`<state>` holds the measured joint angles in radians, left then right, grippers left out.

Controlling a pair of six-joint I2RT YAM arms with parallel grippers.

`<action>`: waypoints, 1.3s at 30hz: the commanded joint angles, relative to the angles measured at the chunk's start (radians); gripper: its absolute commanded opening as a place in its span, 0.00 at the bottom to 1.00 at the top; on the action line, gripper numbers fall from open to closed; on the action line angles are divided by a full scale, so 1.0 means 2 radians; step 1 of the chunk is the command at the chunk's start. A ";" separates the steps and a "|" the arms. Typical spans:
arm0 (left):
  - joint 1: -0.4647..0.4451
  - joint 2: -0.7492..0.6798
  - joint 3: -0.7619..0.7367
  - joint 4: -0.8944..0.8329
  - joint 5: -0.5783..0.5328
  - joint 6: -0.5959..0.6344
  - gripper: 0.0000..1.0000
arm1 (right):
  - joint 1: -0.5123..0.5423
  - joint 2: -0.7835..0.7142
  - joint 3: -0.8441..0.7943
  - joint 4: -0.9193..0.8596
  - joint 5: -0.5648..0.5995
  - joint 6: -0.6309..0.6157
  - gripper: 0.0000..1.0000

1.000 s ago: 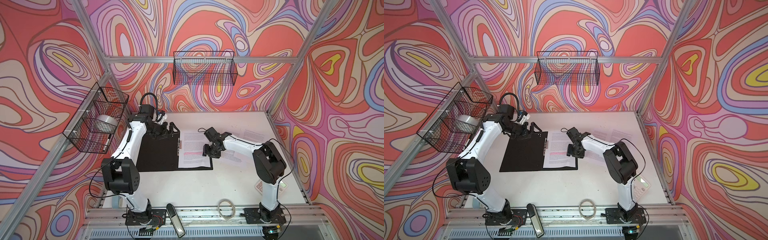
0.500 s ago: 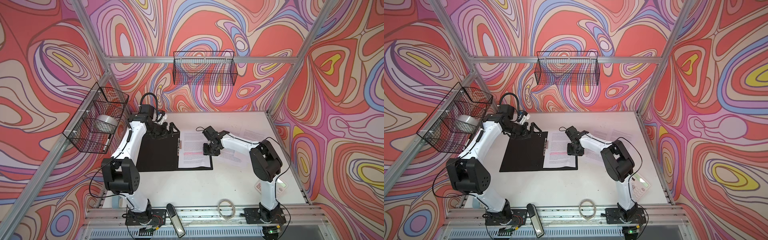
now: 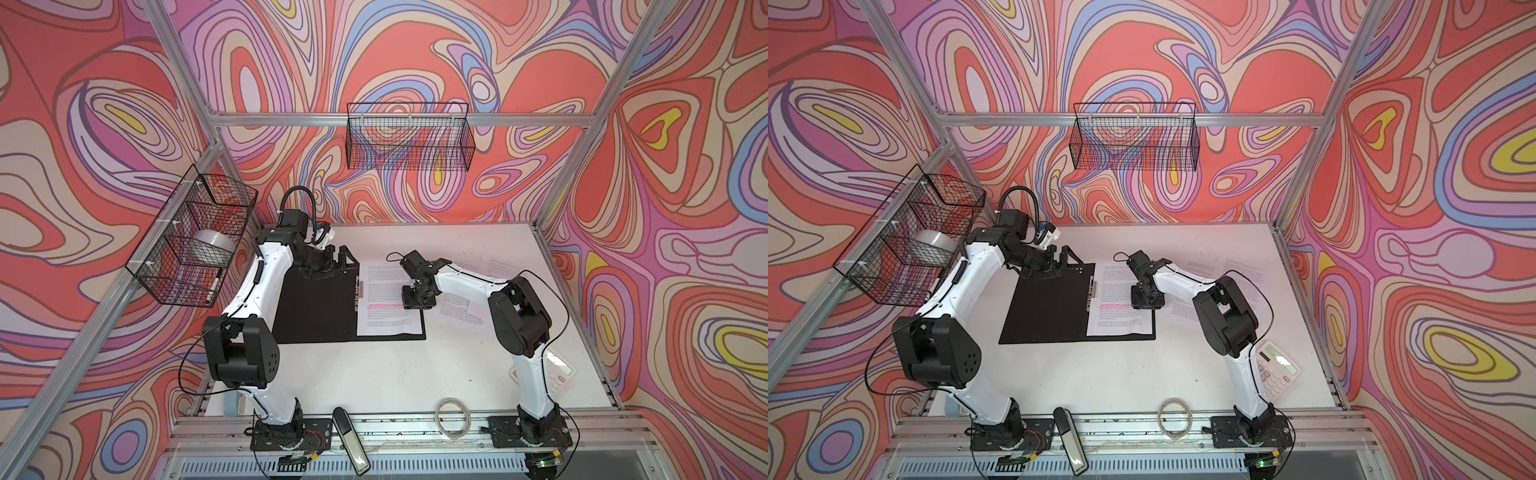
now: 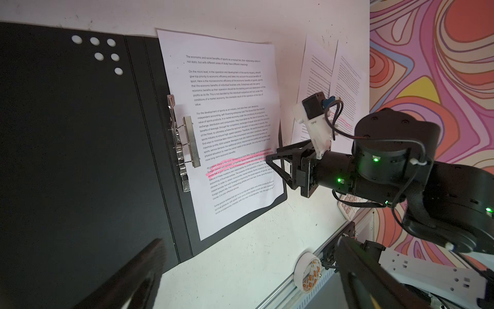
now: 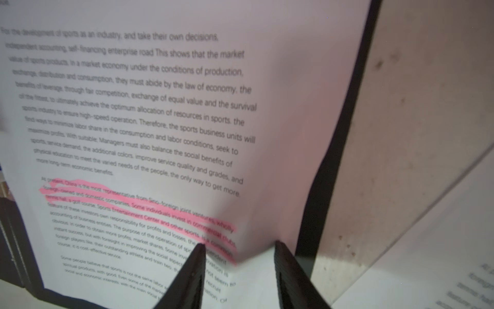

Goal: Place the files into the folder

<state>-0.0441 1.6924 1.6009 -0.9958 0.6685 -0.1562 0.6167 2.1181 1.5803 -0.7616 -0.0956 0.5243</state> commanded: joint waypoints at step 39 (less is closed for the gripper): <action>-0.016 0.008 -0.008 -0.020 0.059 0.016 1.00 | -0.076 -0.113 -0.157 -0.060 0.266 0.034 0.74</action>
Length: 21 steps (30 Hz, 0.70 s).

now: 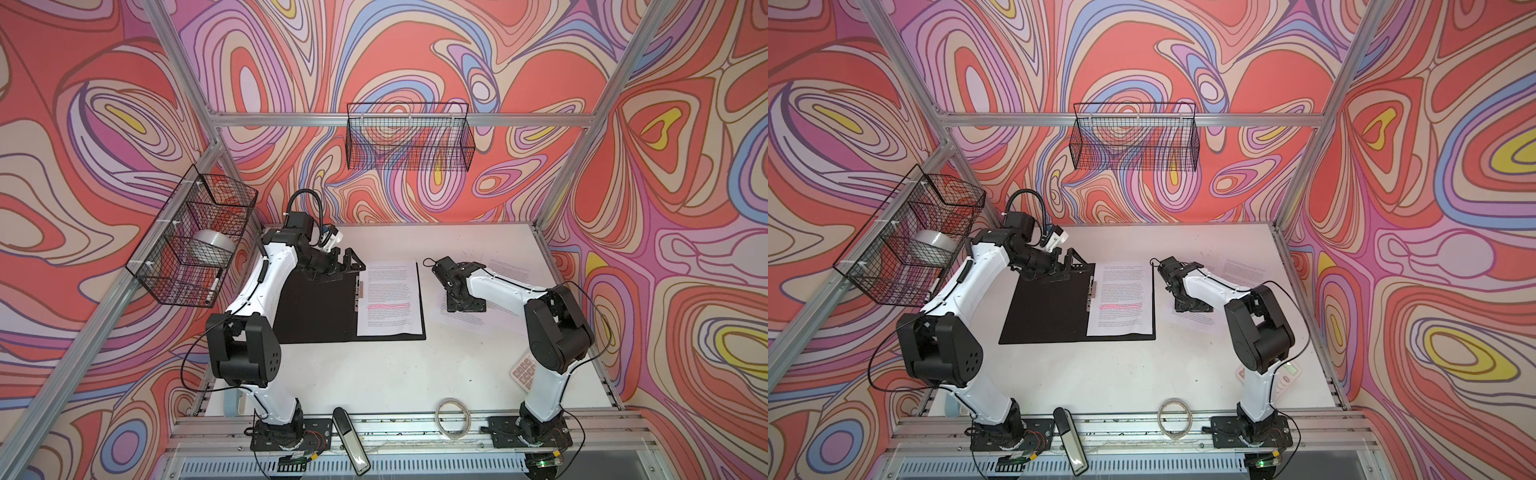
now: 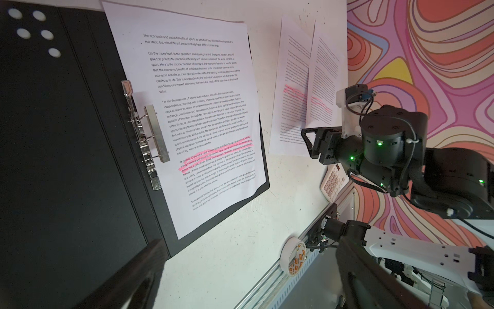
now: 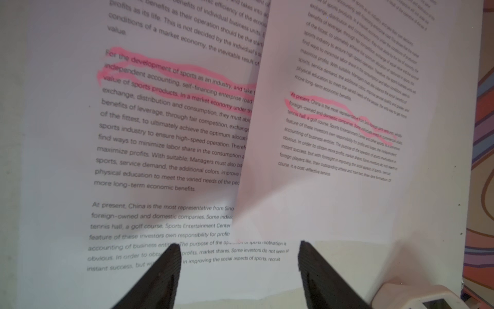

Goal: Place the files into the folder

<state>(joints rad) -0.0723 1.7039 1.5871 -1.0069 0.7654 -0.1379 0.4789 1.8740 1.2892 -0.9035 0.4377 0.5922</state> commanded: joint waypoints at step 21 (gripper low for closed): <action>-0.001 0.002 0.002 -0.017 0.011 0.008 1.00 | -0.024 0.016 -0.029 0.019 0.033 -0.009 0.66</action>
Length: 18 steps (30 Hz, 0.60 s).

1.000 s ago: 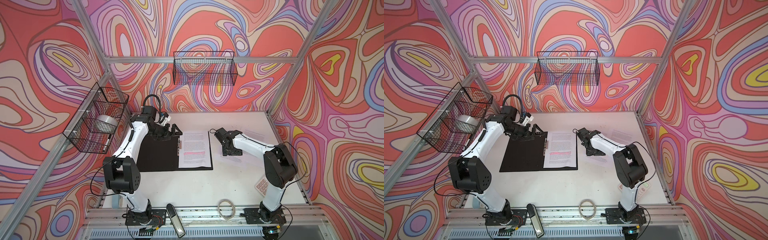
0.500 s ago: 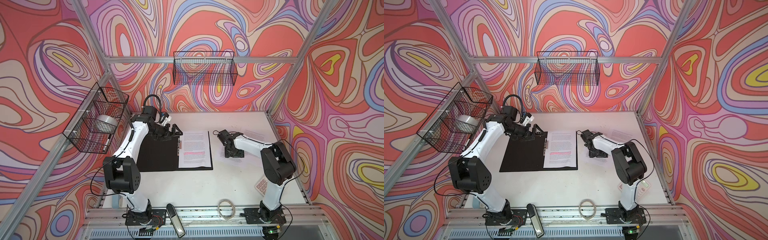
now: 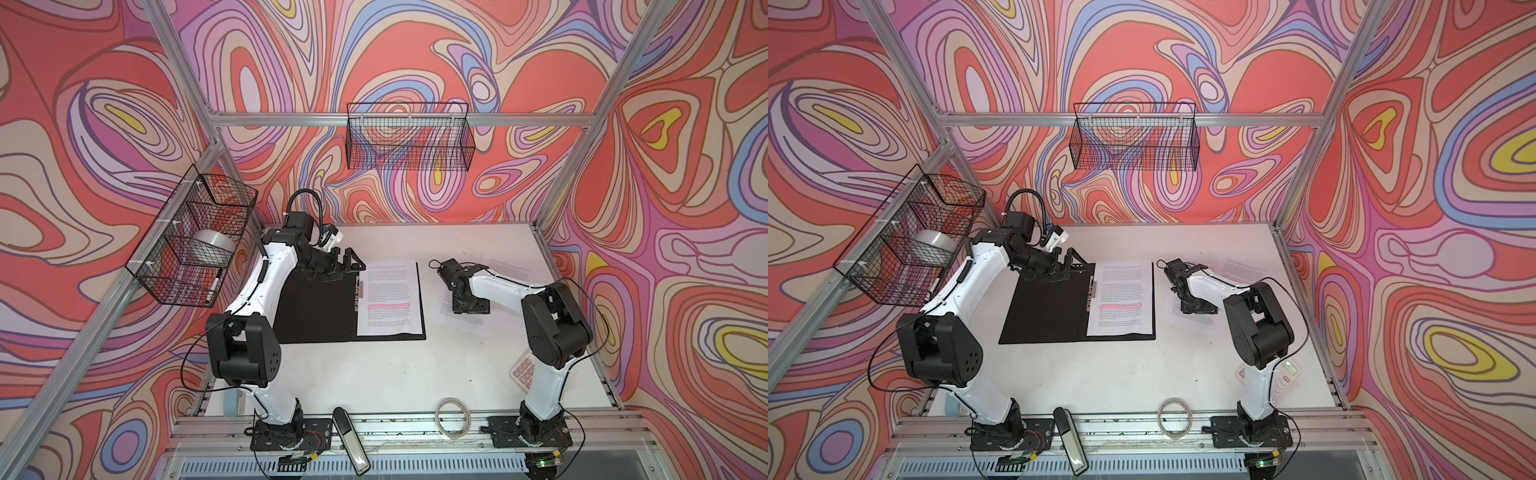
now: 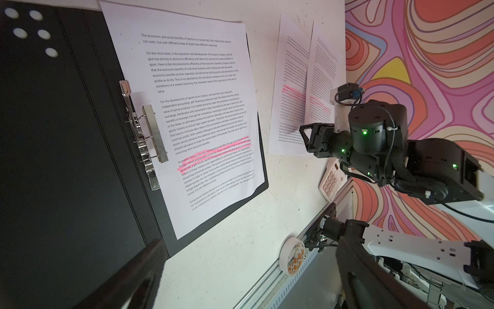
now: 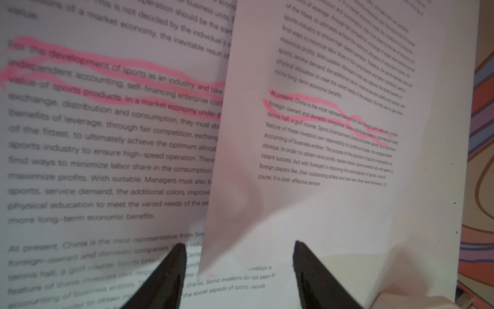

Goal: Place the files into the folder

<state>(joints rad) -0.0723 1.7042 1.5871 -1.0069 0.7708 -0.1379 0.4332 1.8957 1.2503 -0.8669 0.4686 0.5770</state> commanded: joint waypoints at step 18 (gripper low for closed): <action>-0.001 0.007 0.010 -0.020 0.012 0.005 1.00 | -0.002 0.004 -0.022 0.008 0.027 -0.006 0.37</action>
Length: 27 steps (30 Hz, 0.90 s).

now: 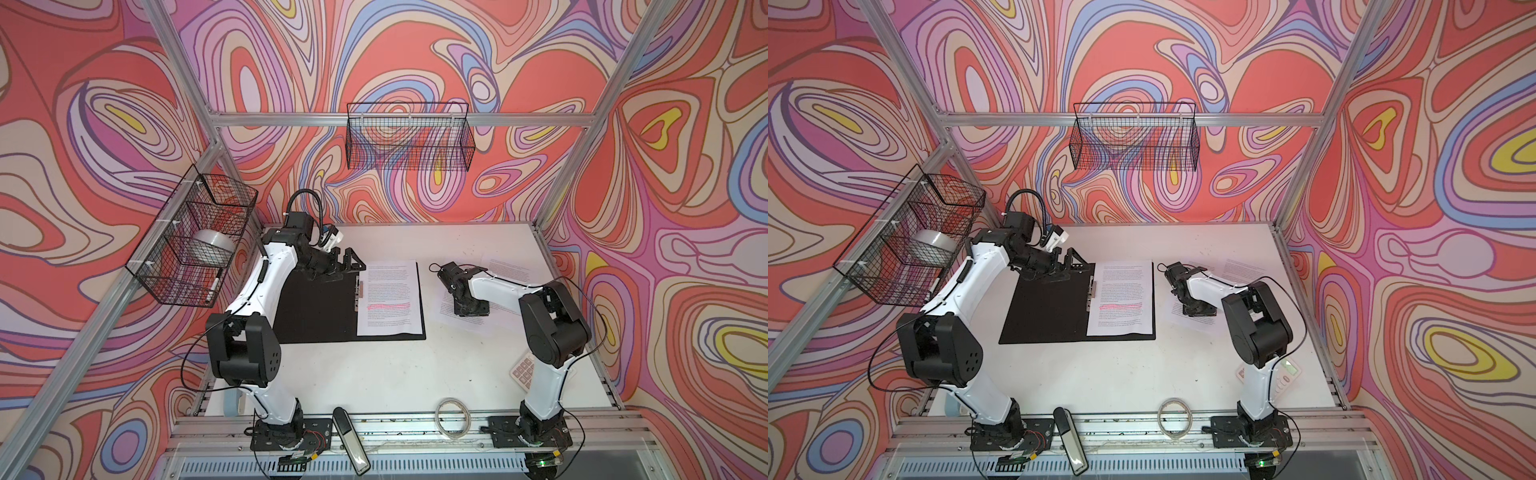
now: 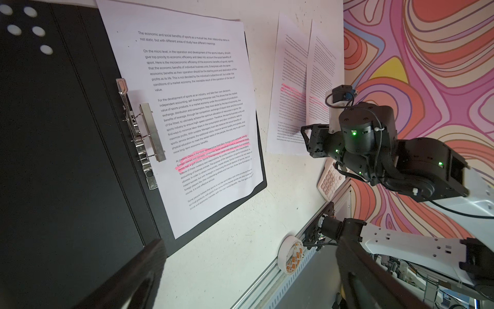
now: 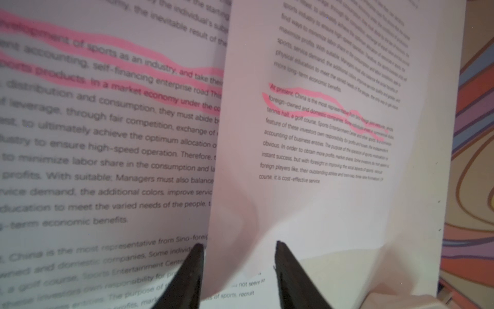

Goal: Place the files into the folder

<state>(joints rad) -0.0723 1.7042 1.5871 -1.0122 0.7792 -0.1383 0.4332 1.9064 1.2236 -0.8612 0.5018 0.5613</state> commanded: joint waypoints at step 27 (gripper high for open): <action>0.000 0.009 0.044 -0.021 -0.039 -0.008 1.00 | 0.030 -0.076 0.048 -0.002 -0.047 -0.074 0.00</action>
<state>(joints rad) -0.0723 1.7103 1.6505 -1.0313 0.7387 -0.1467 0.4580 1.7836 1.2690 -0.8520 0.4465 0.4515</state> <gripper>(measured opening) 0.998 0.047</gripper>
